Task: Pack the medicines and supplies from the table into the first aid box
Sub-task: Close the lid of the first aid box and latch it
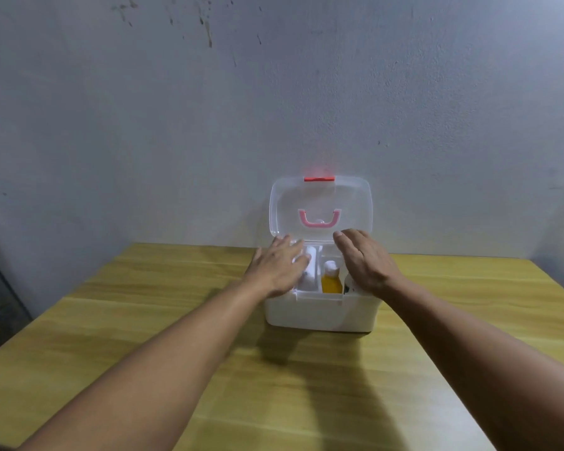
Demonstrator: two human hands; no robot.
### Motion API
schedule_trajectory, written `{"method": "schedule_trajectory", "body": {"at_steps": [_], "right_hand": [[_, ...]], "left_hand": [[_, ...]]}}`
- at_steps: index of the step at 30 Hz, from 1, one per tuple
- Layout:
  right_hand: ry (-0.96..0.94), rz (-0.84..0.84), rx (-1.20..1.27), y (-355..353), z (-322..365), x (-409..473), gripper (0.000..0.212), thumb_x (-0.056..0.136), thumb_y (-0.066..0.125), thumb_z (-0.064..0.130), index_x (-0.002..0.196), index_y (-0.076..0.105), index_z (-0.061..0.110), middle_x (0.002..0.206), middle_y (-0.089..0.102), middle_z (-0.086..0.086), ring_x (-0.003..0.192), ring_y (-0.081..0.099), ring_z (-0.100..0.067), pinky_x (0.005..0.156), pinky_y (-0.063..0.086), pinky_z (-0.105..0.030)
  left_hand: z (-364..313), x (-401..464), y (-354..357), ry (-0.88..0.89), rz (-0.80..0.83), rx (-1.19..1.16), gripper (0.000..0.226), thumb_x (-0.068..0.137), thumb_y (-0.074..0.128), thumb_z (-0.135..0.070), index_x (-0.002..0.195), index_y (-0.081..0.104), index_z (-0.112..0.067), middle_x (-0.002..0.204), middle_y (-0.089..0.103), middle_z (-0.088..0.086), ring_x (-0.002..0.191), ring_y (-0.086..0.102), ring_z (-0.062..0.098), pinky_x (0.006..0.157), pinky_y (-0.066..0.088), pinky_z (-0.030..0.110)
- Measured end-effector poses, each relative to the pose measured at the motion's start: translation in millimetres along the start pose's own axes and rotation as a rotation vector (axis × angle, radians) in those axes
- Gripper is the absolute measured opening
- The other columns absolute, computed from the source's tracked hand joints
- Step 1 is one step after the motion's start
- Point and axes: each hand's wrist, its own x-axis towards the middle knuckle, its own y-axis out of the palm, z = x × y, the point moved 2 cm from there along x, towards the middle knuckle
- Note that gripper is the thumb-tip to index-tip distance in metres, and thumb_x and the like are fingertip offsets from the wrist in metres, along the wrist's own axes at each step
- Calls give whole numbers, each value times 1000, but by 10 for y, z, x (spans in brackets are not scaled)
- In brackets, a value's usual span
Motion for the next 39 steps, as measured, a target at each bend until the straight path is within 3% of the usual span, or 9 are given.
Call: {"method": "schedule_trajectory", "body": {"at_steps": [3,7,14,18,29,32,34,36,39], "right_hand": [[94,-137,232,-79,-71,130,50,98,34,45,127,52,8,128,55,-16,105,49,-19,88,41,-37],[123,-295,-21,-206,-152,475,39,92,48,35,122,54,10,126,54,-15,113,51,-28,94,42,-41],[-90,-253,-372,-272,21,1178,43,91,54,26,132,48,14,139,51,-8,128,42,-30,102,36,-43],[-101,-167,-480,-235,87,1422,47,92,54,30,136,45,16,133,56,-11,122,47,-33,99,37,-46],[-212,-237,-351,-536,331,1285,28,94,53,38,112,66,21,108,64,-11,93,59,-31,79,52,-43],[-261,-222,-333,-675,429,1041,26,94,53,38,109,67,22,100,71,-11,86,65,-31,75,56,-46],[-296,-203,-330,-742,506,842,26,93,54,38,108,68,22,95,73,-11,82,66,-32,71,56,-46],[-340,-184,-340,-777,584,620,27,93,54,37,107,69,21,94,73,-11,81,67,-32,70,56,-45],[-397,-134,-337,-763,649,254,26,93,55,34,106,71,19,95,73,-8,80,65,-29,70,54,-41]], "left_hand": [[30,23,77,36,53,150,54,98,16,-48,149,17,-31,161,3,-2,149,-1,17,120,3,50],[56,41,113,46,66,175,55,98,13,-50,150,11,-32,161,-1,-4,148,-5,15,120,-1,48],[79,90,137,41,59,204,59,96,15,-51,150,3,-30,161,-4,-5,149,-6,15,120,-1,49],[80,100,155,27,44,219,64,96,15,-53,151,0,-23,161,-3,-5,148,-4,14,120,-1,48],[63,58,129,-4,-27,144,70,95,19,-58,151,-1,-21,161,0,-2,149,-3,15,120,-2,49],[78,2,86,50,-254,-17,68,95,16,-58,151,7,-20,161,2,-2,148,-1,13,120,-7,43],[77,-100,15,112,-559,-175,66,94,21,-52,146,29,-12,156,27,8,145,21,19,120,10,45],[101,-186,-66,121,-847,-313,59,92,28,-43,131,46,-3,137,48,18,128,42,29,109,33,48],[124,-264,-231,49,-990,-499,57,89,30,-39,125,49,1,129,51,19,121,46,32,104,37,44]]}}
